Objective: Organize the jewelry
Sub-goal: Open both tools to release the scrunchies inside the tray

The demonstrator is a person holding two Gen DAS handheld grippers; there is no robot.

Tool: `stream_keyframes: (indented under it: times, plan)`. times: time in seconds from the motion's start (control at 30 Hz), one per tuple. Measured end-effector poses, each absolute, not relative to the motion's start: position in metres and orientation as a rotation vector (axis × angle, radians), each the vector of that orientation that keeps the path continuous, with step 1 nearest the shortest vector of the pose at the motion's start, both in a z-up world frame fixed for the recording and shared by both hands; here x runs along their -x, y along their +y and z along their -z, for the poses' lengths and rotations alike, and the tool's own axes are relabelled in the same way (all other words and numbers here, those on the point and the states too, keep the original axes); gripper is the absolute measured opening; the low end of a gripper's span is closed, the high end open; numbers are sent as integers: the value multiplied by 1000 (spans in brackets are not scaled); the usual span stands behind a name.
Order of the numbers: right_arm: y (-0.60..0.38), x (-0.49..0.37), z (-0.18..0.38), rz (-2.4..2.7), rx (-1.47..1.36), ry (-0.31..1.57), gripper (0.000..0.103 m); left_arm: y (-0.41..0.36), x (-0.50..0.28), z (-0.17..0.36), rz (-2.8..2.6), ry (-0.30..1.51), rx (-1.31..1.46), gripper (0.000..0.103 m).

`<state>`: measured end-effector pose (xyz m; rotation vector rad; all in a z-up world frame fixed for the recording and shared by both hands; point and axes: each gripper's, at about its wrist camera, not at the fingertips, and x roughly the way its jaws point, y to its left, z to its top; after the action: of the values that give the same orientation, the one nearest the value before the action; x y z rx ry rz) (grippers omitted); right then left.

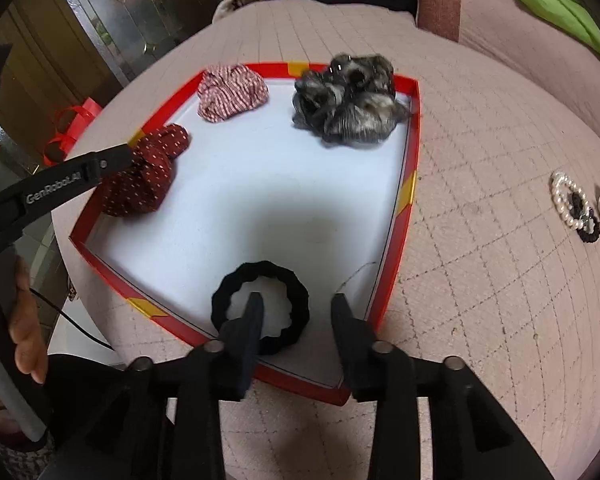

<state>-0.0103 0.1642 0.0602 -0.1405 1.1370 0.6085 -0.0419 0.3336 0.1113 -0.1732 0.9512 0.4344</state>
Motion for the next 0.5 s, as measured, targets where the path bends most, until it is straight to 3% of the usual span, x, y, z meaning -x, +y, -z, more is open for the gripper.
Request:
stream_keyframes:
  times: [0.5]
  plan:
    - [132, 34, -95, -577, 179, 989, 46, 293, 39, -124, -426, 875, 78, 41]
